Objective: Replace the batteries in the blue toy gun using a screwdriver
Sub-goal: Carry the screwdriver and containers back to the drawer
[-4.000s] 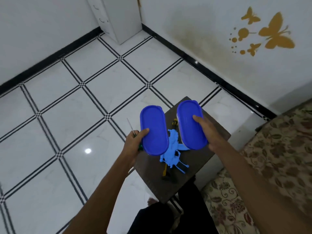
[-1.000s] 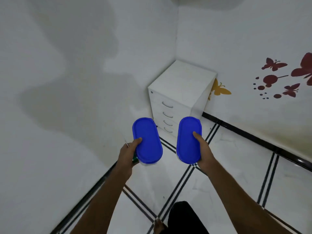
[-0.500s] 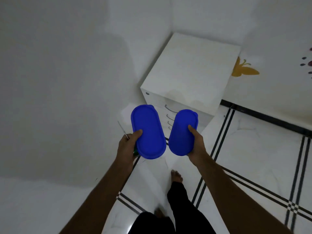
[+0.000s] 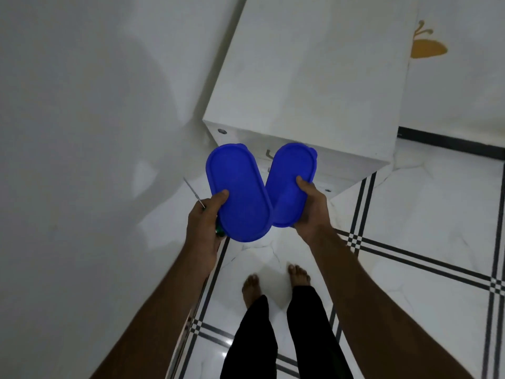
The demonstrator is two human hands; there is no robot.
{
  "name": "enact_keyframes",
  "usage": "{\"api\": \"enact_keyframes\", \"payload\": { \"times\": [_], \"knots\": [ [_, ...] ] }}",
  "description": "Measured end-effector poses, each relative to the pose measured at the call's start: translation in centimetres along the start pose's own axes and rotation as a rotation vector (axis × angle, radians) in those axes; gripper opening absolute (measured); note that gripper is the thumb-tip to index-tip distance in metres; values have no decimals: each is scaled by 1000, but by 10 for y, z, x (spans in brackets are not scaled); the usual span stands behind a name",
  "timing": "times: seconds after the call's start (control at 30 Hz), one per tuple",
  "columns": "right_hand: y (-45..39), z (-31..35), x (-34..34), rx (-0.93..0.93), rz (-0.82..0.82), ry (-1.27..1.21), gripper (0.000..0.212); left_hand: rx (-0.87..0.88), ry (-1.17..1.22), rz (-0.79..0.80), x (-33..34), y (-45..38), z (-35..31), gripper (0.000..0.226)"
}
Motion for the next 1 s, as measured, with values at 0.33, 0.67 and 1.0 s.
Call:
{"api": "enact_keyframes", "payload": {
  "times": [0.33, 0.67, 1.0],
  "knots": [
    [-14, -6, 21, -137, 90, -4, 47, -21, 7, 41, -38, -20, 6, 37],
    [-30, -8, 21, -189, 205, 54, 52, -18, -54, 95, -59, -35, 16, 38],
    [-18, -25, 18, -131, 205, 55, 60, -21, -89, 95, -75, -40, 14, 21]
  ]
}}
Point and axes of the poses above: each hand's wrist, its own y-axis away from the middle knuckle, its own x-axis out of the palm, z = x × y, the point moved 4 cm from there along -y, towards the middle knuckle, and after that the axes turned 9 degrees about z, right-handed, at the moved point
